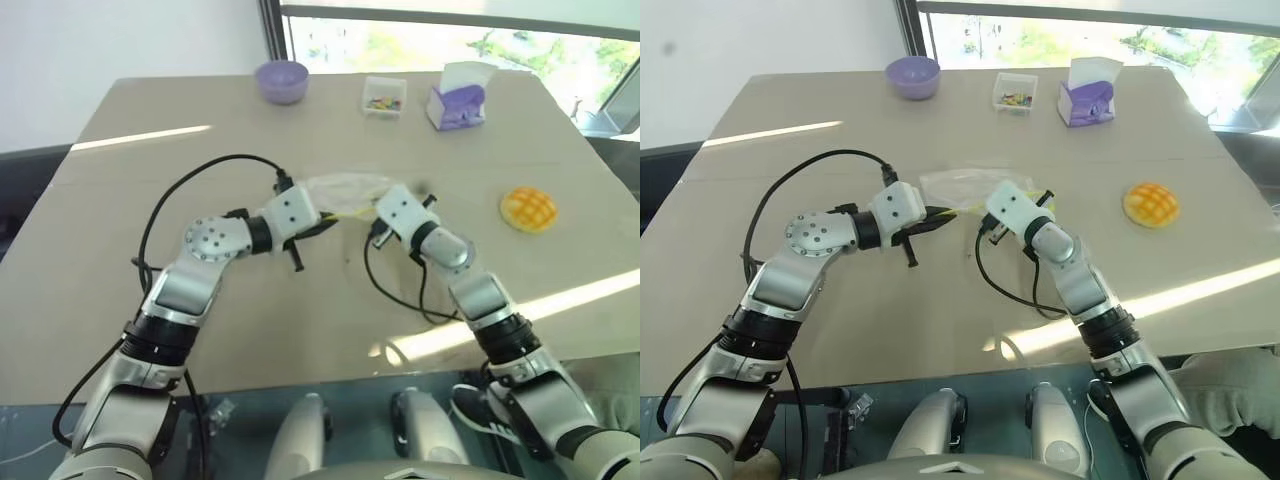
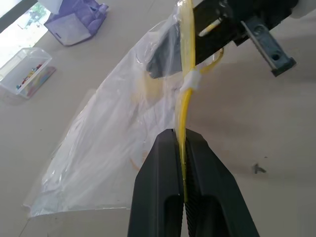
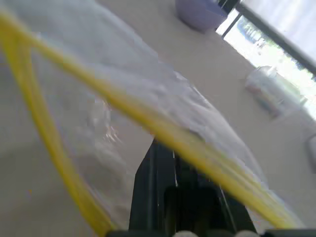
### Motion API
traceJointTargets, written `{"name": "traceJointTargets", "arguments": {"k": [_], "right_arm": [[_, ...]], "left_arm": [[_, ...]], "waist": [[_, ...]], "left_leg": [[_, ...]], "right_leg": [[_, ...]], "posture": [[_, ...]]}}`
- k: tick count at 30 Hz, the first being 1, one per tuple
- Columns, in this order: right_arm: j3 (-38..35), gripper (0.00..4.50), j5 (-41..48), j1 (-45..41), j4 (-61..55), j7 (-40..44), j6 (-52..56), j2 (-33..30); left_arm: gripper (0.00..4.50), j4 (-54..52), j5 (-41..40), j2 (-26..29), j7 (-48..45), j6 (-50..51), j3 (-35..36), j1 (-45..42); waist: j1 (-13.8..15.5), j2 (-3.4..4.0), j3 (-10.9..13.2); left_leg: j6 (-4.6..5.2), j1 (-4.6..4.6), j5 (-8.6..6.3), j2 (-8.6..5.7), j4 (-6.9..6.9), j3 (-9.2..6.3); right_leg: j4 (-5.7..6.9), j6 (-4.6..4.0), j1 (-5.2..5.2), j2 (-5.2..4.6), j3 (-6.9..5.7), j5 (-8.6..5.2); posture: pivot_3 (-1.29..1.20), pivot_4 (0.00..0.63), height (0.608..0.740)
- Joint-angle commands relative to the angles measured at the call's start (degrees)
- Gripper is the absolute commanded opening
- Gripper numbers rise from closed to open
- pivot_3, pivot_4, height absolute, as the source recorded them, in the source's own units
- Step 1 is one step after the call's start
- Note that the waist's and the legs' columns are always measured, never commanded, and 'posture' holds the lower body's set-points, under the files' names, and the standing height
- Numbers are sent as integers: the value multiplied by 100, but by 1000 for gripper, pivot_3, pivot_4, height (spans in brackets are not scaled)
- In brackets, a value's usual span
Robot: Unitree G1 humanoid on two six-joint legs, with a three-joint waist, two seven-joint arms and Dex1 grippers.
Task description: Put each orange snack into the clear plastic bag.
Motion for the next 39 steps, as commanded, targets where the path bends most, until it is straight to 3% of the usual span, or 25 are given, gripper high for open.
{"name": "traceJointTargets", "arguments": {"k": [1, 2, 10, 19, 26, 32, 39], "right_arm": [[324, 552, -511, -155, 243, -41, -628, -122], [352, 763, -552, -163, 304, 20, -679, -140], [201, 4396, -866, -169, 398, -201, -882, -196], [-438, 4396, -276, 182, -677, 626, -633, -656], [-1579, 4464, 927, 742, -1678, 1133, 169, -781], [-2881, 4464, 1380, 1070, -1223, 386, 1068, -773], [-3804, 4464, 1786, 580, 417, -680, 1381, -634]], "left_arm": [[167, -125, -38, -21, 81, 126, 202, -27], [167, -150, -47, -26, 81, 164, 202, -11], [167, -224, -53, -83, 123, 448, 179, 65], [167, -81, -13, -224, 329, 1331, 151, -30], [167, -37, -111, -289, 362, 1463, 310, -275], [167, 44, -207, -212, 265, 1438, 471, -437], [167, 271, -159, -186, 227, 1279, 483, -539]], "waist": [[-10, 0, 0], [-11, 0, 0], [8, -1, -1], [28, -1, -1], [43, -1, -1], [56, -1, -1], [22, 0, 0]], "left_leg": [[0, 1, 0, 2, 0, 0], [0, 0, 0, 3, 0, 0], [0, 0, 0, 2, 5, -1], [1, -4, -1, 1, 9, -1], [2, -3, -1, 2, 12, -4], [2, -2, -2, 1, 14, -3], [3, 1, -1, 1, 14, 2]], "right_leg": [[0, 0, 0, 2, 0, 0], [1, 0, 0, 2, 0, 0], [3, 0, 2, 1, 1, 0], [4, 0, 2, 0, 0, 0], [5, 0, 5, 1, -2, 0], [5, 0, 8, -1, -1, 1], [6, 0, 10, -1, 2, 1]], "posture": [[0, 150, 740], [0, 150, 740], [0, 150, 740], [0, 150, 740], [0, 150, 740], [0, 150, 740], [0, 150, 740]]}}
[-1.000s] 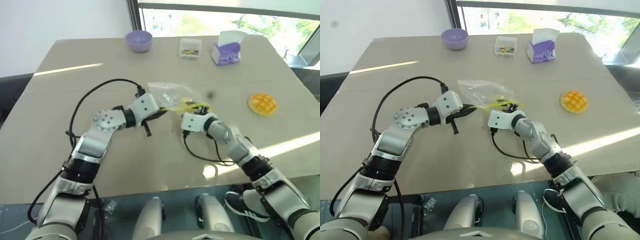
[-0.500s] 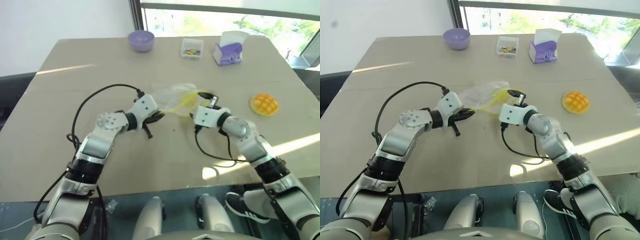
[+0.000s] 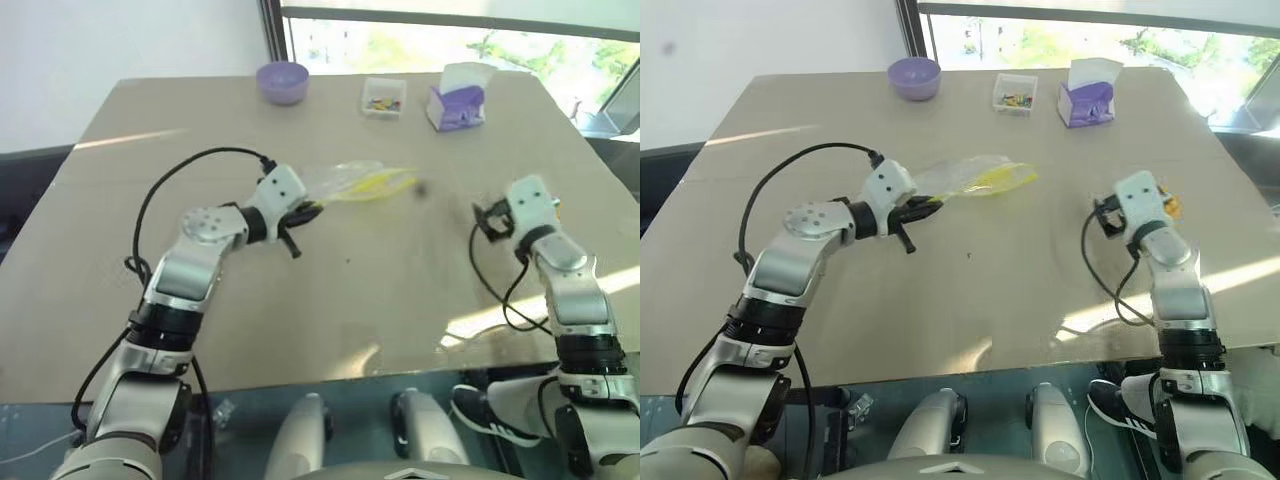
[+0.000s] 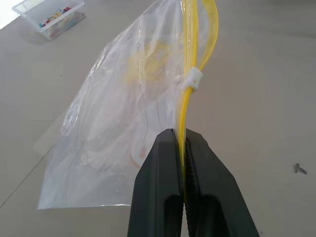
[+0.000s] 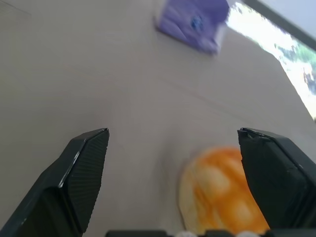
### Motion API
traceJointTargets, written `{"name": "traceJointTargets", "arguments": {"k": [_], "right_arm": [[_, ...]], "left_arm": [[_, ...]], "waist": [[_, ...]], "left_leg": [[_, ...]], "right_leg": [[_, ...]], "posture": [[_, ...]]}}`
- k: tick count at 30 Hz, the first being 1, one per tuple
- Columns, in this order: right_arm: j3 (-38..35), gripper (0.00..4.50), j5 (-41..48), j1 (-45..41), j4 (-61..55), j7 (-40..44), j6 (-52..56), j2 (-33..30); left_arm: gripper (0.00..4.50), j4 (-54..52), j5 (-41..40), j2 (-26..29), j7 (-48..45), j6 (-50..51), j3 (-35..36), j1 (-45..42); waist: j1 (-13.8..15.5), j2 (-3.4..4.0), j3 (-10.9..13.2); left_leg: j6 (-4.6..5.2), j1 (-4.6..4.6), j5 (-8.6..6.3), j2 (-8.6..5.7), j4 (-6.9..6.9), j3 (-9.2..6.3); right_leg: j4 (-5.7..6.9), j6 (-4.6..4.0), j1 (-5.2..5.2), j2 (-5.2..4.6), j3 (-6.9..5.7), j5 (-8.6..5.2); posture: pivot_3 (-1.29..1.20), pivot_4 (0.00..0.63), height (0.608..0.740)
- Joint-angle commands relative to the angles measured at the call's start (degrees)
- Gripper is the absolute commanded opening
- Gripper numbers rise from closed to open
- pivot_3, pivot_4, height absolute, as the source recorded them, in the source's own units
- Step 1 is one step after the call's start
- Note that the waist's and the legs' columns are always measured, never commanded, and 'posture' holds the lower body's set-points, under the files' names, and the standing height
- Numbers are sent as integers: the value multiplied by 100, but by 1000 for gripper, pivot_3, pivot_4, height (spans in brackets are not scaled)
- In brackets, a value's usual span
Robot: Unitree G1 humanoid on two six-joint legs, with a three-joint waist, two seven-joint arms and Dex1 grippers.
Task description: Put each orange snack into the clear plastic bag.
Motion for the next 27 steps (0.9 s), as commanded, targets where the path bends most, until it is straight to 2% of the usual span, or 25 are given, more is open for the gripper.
{"name": "traceJointTargets", "arguments": {"k": [1, 8, 12, 13, 14, 15, 18, 21, 27], "right_arm": [[-399, 4464, 192, -361, 567, -509, -93, -8], [-625, 4464, 570, -778, 1696, -881, -425, 51], [-615, 3334, 747, -810, 1933, -866, -590, 84], [-592, 2844, 747, -798, 1932, -856, -619, 77], [-566, 2540, 741, -777, 1917, -841, -661, 64], [-538, 1981, 733, -749, 1876, -818, -728, 52], [-287, 834, 537, -531, 1362, -654, -1099, -80], [-93, 834, 674, -236, 476, -165, -1200, -171], [530, 834, 1805, 513, -2277, 1390, -37, -310]], "left_arm": [[167, -36, -14, 48, -23, -152, 110, -123], [167, -71, -13, 57, -23, -143, 110, -92], [167, -97, -35, 40, 0, -132, 133, -69], [167, -105, -41, 37, 4, -127, 138, -62], [167, -120, -44, 35, 10, -119, 140, -51], [167, -131, -48, 34, 14, -113, 142, -44], [167, -166, -80, 18, 30, -83, 160, -22], [167, -187, -93, 14, 54, -79, 171, -14], [167, -174, -105, -24, 84, -92, 160, -35]], "waist": [[-12, 1, 0], [-19, 0, 0], [-19, 0, 0], [-19, 0, 0], [-19, 0, 0], [-23, 0, 0], [-25, 1, 0], [-22, 4, 2], [-9, 13, 6]], "left_leg": [[0, 0, 0, 0, 0, 1], [1, 1, 0, 0, -1, 1], [1, 1, -1, 0, 0, 1], [1, 1, -1, 0, 0, 1], [1, 2, -1, 0, 0, 1], [1, 2, -1, 0, 0, 0], [2, 3, -1, 1, -1, 0], [2, 0, -1, 1, -1, 2], [4, 0, -2, 2, 0, -3]], "right_leg": [[0, 0, 0, 0, 1, 0], [-1, 0, 0, 0, 2, 0], [-2, 1, 3, -1, 2, 1], [-2, 1, 3, -1, 3, 1], [-1, 1, 4, -1, 2, 1], [-1, 1, 4, 0, 2, 0], [-1, 1, 3, 0, 2, 0], [-2, 1, 2, 0, 3, 0], [1, 2, 0, 1, 1, 0]], "posture": [[0, 150, 740], [0, 150, 740], [0, 150, 740], [0, 150, 740], [0, 150, 740], [0, 150, 740], [0, 150, 740], [0, 150, 740], [0, 150, 740]]}}
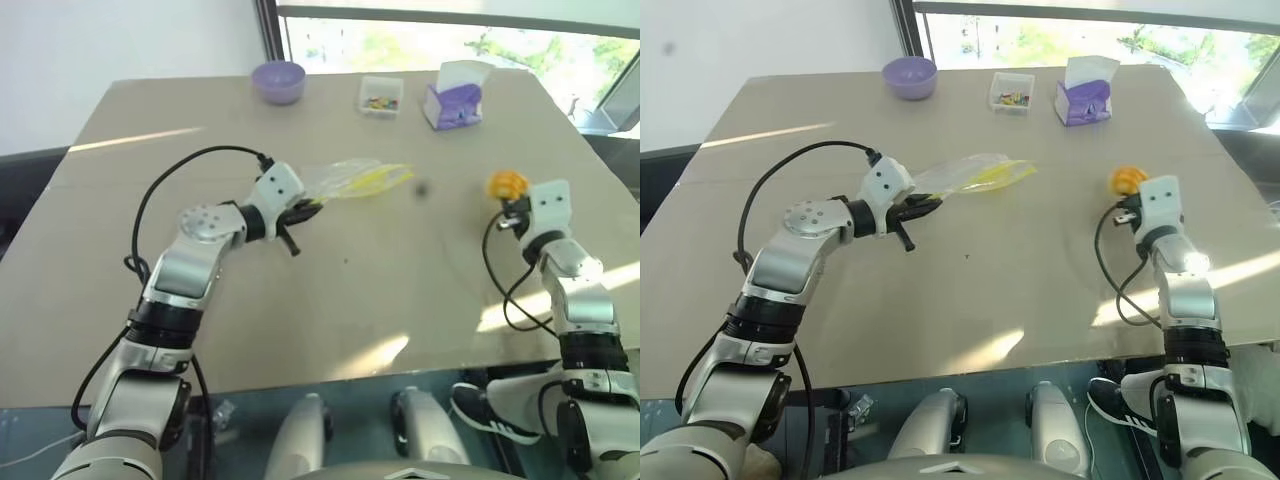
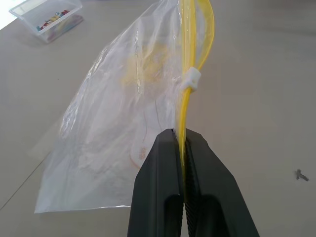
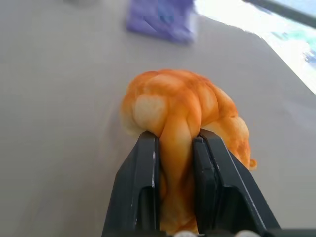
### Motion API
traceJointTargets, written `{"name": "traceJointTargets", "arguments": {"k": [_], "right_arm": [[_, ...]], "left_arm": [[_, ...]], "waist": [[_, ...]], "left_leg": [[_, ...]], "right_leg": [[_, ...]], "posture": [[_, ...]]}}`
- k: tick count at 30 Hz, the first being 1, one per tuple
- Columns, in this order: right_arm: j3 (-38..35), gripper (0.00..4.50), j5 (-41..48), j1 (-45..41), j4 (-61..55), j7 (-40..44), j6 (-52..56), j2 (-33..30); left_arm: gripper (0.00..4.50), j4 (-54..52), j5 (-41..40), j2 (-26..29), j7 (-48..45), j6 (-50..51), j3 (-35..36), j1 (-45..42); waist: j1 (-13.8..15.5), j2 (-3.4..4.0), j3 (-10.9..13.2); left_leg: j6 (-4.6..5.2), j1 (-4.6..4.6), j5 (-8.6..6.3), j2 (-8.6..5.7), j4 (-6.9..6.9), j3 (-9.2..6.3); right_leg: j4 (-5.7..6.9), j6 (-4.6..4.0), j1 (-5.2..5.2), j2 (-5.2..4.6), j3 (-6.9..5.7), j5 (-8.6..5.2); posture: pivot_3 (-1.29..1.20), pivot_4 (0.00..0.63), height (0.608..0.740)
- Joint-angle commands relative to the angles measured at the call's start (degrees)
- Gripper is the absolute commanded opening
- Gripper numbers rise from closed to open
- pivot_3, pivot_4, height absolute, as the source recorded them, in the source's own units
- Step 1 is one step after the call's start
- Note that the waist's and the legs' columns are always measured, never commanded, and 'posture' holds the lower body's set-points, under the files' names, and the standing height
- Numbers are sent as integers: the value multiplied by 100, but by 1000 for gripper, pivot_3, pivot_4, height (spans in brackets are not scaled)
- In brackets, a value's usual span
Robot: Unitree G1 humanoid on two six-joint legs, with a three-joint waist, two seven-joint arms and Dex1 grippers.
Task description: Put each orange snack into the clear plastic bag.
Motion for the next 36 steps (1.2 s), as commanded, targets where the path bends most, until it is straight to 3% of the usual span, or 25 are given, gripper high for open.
{"name": "traceJointTargets", "arguments": {"k": [1, 6, 12, 27, 36], "right_arm": [[428, 834, 687, 216, -1557, 735, 727, -119], [898, 834, 1008, 95, -2295, 727, 1425, 143], [1438, 834, 679, -379, -1710, 651, 1381, 503], [1679, 834, 245, -596, -1091, 1052, 1217, 246], [1508, 834, 577, -624, -1210, 1064, 1519, 523]], "left_arm": [[167, -190, 1, 28, 55, -91, 122, -47], [167, -241, 18, -19, 78, -131, 50, -49], [167, -458, -16, -78, 44, -136, 10, 30], [167, -871, -141, -116, -83, -367, 125, 323], [167, -1061, -228, -13, -565, -803, -57, 538]], "waist": [[6, 0, 0], [27, -1, 0], [32, -1, 0], [39, -1, 0], [30, 0, 0]], "left_leg": [[0, 0, 0, 2, 0, -4], [1, -1, 0, 0, 13, -4], [1, -1, -1, 0, 18, -5], [2, -2, -1, 0, 16, -5], [2, -2, -2, 0, 16, -4]], "right_leg": [[-1, 0, 1, 2, -5, 0], [2, 0, 6, 0, -5, 0], [5, 0, 7, 1, -7, 0], [1, 0, 7, 0, -8, 0], [1, 0, 7, 0, -7, 0]], "posture": [[0, 150, 740], [0, 150, 740], [0, 150, 740], [0, 150, 740], [0, 150, 740]]}}
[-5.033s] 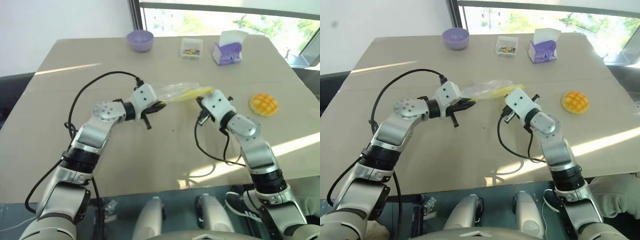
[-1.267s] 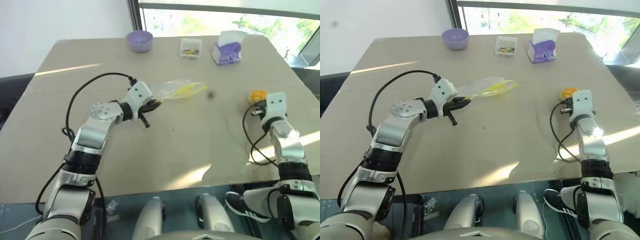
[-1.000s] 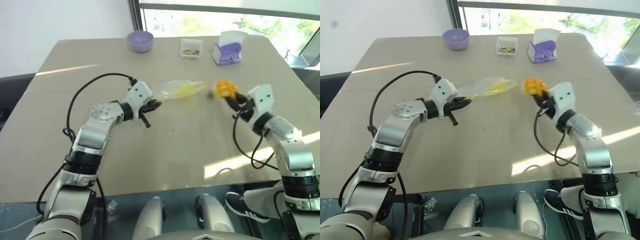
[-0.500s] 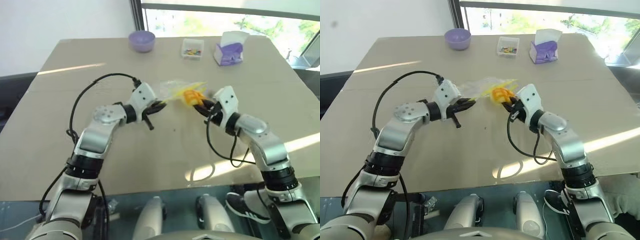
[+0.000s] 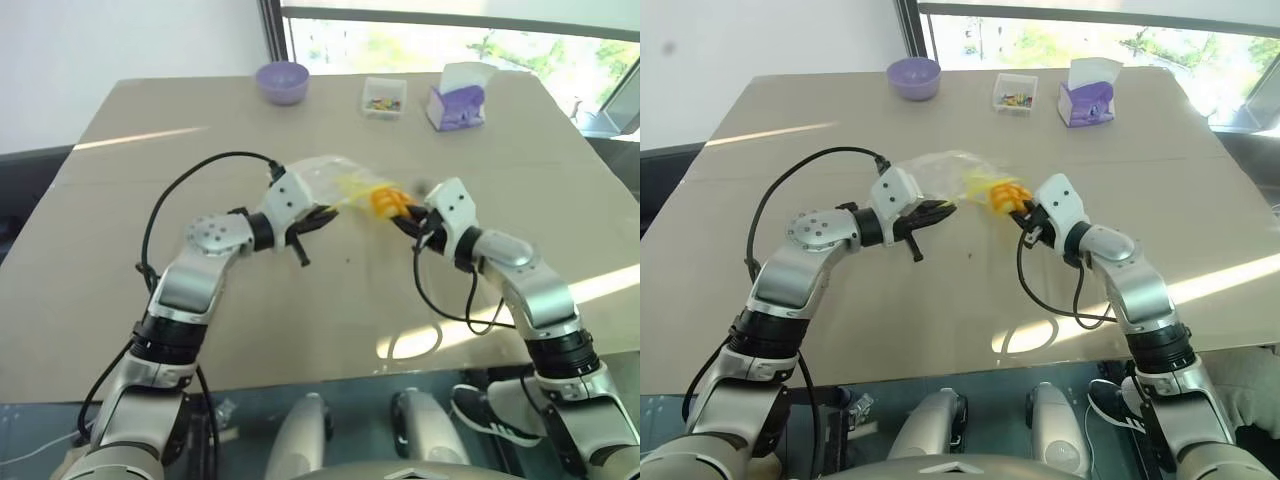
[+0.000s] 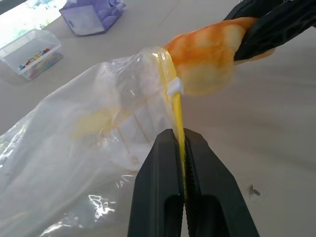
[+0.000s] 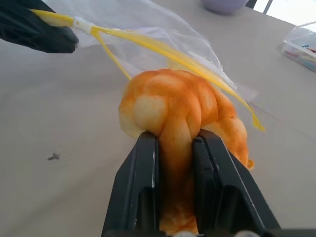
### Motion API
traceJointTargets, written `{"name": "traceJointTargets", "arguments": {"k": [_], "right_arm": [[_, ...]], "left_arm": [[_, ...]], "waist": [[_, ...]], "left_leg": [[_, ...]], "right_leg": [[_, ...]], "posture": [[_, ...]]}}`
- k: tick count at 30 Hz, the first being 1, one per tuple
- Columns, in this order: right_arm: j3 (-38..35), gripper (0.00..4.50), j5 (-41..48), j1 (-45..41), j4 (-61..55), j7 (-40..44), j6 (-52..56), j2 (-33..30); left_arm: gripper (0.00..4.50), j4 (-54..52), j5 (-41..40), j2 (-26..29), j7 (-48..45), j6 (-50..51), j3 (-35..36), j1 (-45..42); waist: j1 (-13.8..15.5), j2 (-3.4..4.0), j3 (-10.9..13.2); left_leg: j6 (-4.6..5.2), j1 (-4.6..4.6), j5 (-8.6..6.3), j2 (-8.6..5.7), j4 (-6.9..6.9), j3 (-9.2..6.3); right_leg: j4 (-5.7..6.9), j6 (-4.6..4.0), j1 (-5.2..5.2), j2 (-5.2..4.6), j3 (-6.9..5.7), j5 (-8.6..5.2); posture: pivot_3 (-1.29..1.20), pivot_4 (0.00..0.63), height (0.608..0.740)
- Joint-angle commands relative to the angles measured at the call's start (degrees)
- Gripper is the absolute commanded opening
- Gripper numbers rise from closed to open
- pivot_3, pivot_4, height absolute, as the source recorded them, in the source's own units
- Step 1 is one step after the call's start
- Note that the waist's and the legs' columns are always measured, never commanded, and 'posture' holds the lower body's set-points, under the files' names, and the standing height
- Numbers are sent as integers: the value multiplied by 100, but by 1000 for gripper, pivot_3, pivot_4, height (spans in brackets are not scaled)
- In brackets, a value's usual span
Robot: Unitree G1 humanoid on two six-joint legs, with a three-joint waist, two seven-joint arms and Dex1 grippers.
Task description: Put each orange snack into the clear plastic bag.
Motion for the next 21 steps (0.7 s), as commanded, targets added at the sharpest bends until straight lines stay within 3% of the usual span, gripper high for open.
{"name": "traceJointTargets", "arguments": {"k": [1, 16, 18, 21], "right_arm": [[-186, 834, 269, -151, -213, 24, 103, 147], [-857, 834, 1390, -211, -395, -46, 582, 684], [-834, 834, 1417, -167, -435, -45, 558, 672], [-482, 834, 723, -119, -471, -194, -3, 441]], "left_arm": [[167, -402, -193, 49, -278, -276, -36, 114], [167, -96, -573, 251, -959, -771, 126, 454], [167, 17, -604, 264, -1061, -873, 124, 419], [167, 171, -571, 229, -1127, -1106, 93, 326]], "waist": [[0, 0, 0], [3, 1, 1], [0, 1, 1], [0, 2, 1]], "left_leg": [[0, 0, 0, 0, 0, 0], [1, 0, -1, 1, 0, -1], [2, 1, -1, 1, -1, -2], [1, 1, -1, 1, 0, 0]], "right_leg": [[0, 0, 0, 0, 0, 0], [1, 0, 0, 0, -1, 0], [1, 0, 0, 0, -2, 0], [2, 0, 0, 0, -1, 0]], "posture": [[0, 150, 740], [0, 150, 740], [0, 150, 740], [0, 150, 740]]}}
